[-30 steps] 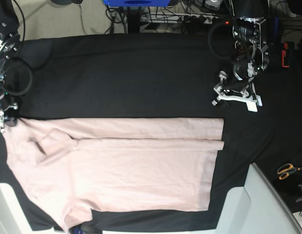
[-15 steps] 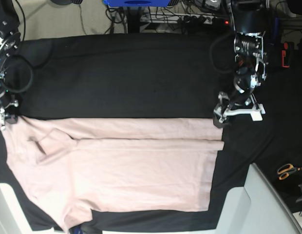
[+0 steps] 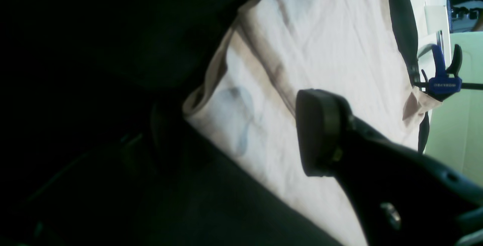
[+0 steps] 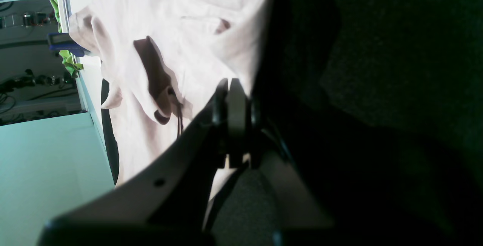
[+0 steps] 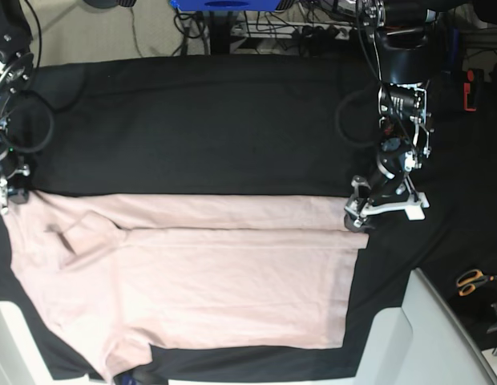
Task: Fold the T-shirt properly
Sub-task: 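Grasp the folded edge with both grippers and drag it toward the robot, then release the shirt and lift both grippers away, then move both grippers to the shirt's hem-side corners and lower them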
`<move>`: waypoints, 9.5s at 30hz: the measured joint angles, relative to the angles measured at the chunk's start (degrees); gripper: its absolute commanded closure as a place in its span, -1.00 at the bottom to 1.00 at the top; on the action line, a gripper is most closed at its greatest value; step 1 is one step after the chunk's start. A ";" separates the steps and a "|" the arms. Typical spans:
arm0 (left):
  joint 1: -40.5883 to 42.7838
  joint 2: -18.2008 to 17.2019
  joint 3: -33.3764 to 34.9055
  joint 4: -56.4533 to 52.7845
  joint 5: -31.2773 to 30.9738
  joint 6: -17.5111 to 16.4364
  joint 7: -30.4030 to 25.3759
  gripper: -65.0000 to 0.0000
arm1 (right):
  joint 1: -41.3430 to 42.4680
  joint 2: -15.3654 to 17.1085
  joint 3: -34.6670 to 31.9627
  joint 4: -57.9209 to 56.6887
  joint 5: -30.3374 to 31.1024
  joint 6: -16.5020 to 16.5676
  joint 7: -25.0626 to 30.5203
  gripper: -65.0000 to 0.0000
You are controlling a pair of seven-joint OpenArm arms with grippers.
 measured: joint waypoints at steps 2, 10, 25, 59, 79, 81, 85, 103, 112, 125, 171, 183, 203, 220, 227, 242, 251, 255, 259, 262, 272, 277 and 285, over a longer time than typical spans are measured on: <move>-0.48 0.55 0.02 -0.09 -0.02 0.00 0.07 -0.38 | 0.00 0.02 0.00 0.00 0.00 0.02 0.00 1.00; -2.01 1.90 -0.04 -1.27 -0.02 0.15 0.50 -0.38 | 0.00 0.00 0.00 0.00 0.00 0.00 0.00 1.00; -3.41 1.88 -0.37 -6.88 -0.44 -0.04 0.90 1.00 | -0.02 0.02 0.00 0.00 0.00 0.00 0.00 1.00; 21.44 -3.15 0.02 22.14 0.22 0.92 9.03 1.00 | -20.94 -6.75 5.09 32.35 -0.02 -4.70 -14.36 1.00; 31.87 -4.52 0.02 29.90 0.07 0.81 8.87 1.00 | -31.50 -9.29 12.02 41.72 -0.02 -4.15 -23.89 1.00; 33.09 -4.61 0.00 30.95 0.00 0.76 8.72 1.00 | -31.93 -9.35 12.02 41.94 -0.02 -4.26 -23.91 1.00; 33.75 -4.48 0.00 31.12 0.00 0.81 8.90 1.00 | -32.26 -9.25 12.02 42.10 0.02 -4.13 -23.85 1.00; 38.97 -4.44 0.00 31.19 -0.04 0.61 8.52 1.00 | -33.97 -9.11 11.65 42.18 0.02 -4.15 -23.82 1.00; 38.71 -4.50 0.00 31.19 0.00 0.61 8.46 1.00 | -34.75 -9.27 11.78 42.18 0.02 -4.33 -25.44 1.00; 38.80 -4.61 0.00 30.88 0.00 0.63 8.66 1.00 | -34.77 -9.27 11.98 42.16 -0.02 -4.35 -25.59 0.40; 22.36 -15.47 -10.27 41.55 0.39 0.83 23.93 0.14 | 12.94 6.05 -38.95 -16.37 -38.38 -3.87 29.03 -0.18; 23.30 -15.26 -10.38 41.40 0.42 0.87 23.91 0.14 | 10.45 5.03 -41.90 -15.80 -37.48 -3.69 32.17 0.69; 23.21 -15.23 -9.88 41.40 0.42 0.87 23.89 0.14 | -1.64 4.79 -41.88 5.46 -38.14 -4.31 29.14 1.00; 22.60 -11.87 -9.86 41.40 7.26 0.87 23.96 0.14 | -15.76 3.74 -30.23 31.52 -37.99 -4.00 16.98 1.00; 21.99 -7.34 -9.84 41.35 13.75 0.87 24.33 0.14 | -18.05 0.98 -25.31 37.70 -38.40 -3.89 8.81 1.00; 21.81 -6.99 -9.88 41.35 13.75 0.85 24.30 0.13 | -21.51 -0.28 -25.20 49.31 -38.27 -4.02 -0.28 -0.32; 21.79 -7.10 -10.10 41.35 13.77 0.85 23.98 0.14 | -2.78 0.33 -25.46 27.96 -38.32 -3.78 -1.46 -0.46; 21.84 -7.21 -10.29 41.35 13.81 0.85 23.93 0.14 | 3.96 2.10 -29.05 14.95 -38.97 -2.12 -0.57 -0.46; 21.81 -7.32 -10.32 41.35 13.77 0.83 23.91 0.14 | 6.08 2.05 -32.54 7.72 -38.40 -1.16 5.77 -0.46; 21.84 -7.43 -10.49 41.35 13.77 0.83 23.93 0.14 | 5.92 2.03 -33.03 4.31 -38.62 -1.40 7.52 -0.46; 21.64 -7.41 -10.49 41.35 13.75 0.79 23.93 0.14 | 6.16 2.23 -32.98 2.45 -38.40 -1.70 9.99 0.45; 17.33 -7.39 -10.49 36.94 13.88 0.61 23.89 0.14 | 6.23 1.90 -32.98 2.34 -38.21 -1.20 9.86 0.98; -0.04 -8.33 -9.05 16.94 17.68 0.48 23.76 0.15 | 6.23 1.99 -32.98 2.23 -37.99 -1.09 9.99 1.00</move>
